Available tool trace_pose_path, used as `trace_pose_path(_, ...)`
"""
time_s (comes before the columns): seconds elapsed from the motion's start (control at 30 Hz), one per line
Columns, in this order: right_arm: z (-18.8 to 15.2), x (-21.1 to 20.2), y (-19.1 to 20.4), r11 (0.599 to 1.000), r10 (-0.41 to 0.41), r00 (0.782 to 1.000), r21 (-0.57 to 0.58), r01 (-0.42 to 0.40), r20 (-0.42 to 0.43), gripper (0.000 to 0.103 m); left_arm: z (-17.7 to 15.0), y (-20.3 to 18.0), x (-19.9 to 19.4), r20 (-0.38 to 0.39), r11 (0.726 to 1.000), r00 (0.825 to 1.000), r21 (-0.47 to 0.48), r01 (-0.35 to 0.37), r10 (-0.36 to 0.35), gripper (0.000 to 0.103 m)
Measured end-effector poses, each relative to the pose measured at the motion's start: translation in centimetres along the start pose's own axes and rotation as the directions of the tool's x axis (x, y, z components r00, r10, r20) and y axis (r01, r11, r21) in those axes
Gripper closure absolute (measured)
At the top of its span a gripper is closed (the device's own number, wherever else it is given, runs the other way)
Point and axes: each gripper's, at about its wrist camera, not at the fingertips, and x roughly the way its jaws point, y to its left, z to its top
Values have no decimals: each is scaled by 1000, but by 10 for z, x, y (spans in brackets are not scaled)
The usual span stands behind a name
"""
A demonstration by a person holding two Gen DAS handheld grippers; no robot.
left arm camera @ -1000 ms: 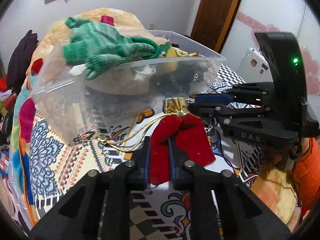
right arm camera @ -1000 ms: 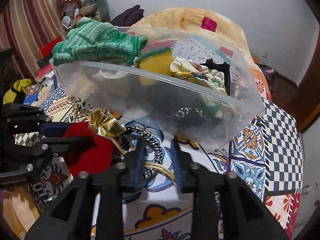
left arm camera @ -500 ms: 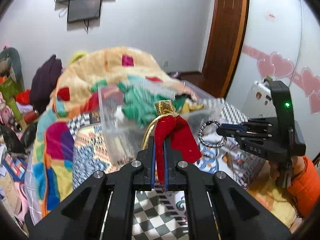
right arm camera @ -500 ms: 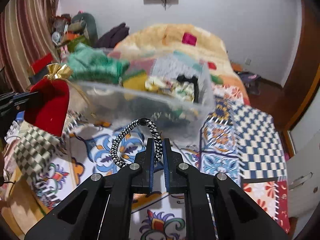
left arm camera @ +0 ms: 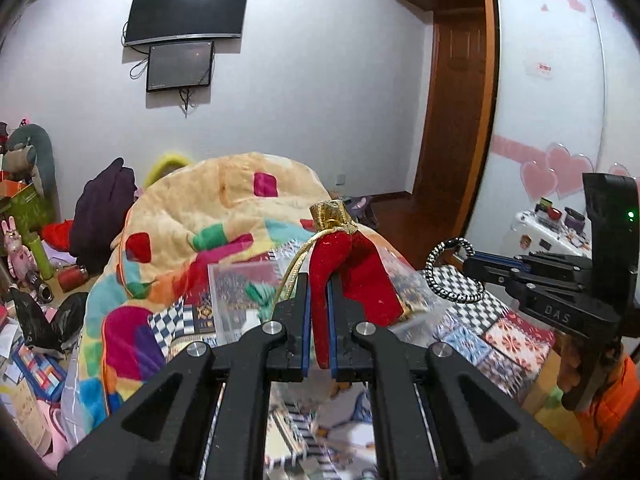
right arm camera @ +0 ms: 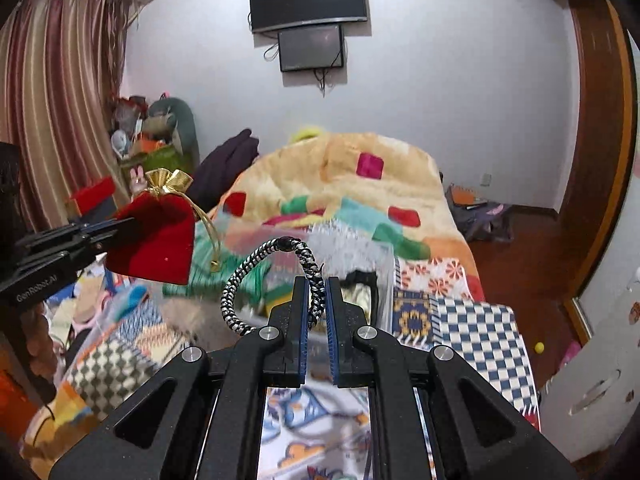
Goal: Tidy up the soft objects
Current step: 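Place the red pouch into the box with the left tool while the right tool drops the bracelet in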
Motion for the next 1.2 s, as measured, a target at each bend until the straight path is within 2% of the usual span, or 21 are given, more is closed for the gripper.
trace_pose_path(0.2, 7, 26, -2, 1000, -16, 1000, 10, 16, -14, 96, 2, 5, 30, -42, 1000, 999, 4, -21, 21, 97)
trace_pose_path(0.43, -3, 63, -7, 999, -35, 993, 1, 35, -113, 95, -23, 15, 78, -178, 1000, 984, 1, -29, 29, 97)
trace_pose_path(0.6, -16, 80, -8, 999, -36, 982, -11, 34, -188, 95, -30, 21, 90, -206, 999, 978, -2, -35, 34, 97)
trace_pose_path(0.73, -19, 82, -4, 999, -41, 977, -31, 36, -208, 95, -33, 20, 96, -218, 999, 974, 17, -52, 54, 94)
trace_pose_path(0.8, -18, 81, -3, 998, -47, 976, -42, 39, -213, 93, -34, 20, 96, -219, 998, 974, 26, -61, 65, 85)
trace_pose_path(0.83, -18, 79, -2, 998, -47, 976, -43, 39, -214, 88, -34, 20, 96, -223, 998, 973, 24, -61, 65, 81)
trace_pose_path(0.9, -17, 77, -3, 998, -51, 977, -41, 44, -209, 73, -34, 20, 93, -223, 998, 973, 17, -60, 62, 65)
trace_pose_path(0.93, -16, 74, -3, 998, -53, 979, -39, 46, -199, 64, -34, 20, 90, -219, 998, 974, 14, -62, 64, 62)
trace_pose_path(0.97, -15, 71, -3, 998, -55, 981, -39, 49, -187, 60, -33, 20, 87, -213, 998, 975, 12, -62, 63, 56)
trace_pose_path(1.07, -10, 61, -3, 999, -43, 986, -32, 38, -161, 59, -30, 18, 74, -188, 998, 980, 15, -60, 62, 48)
trace_pose_path(1.2, 1, 40, 0, 1000, -23, 994, -22, 20, -107, 57, -22, 12, 48, -125, 998, 990, 21, -62, 64, 44)
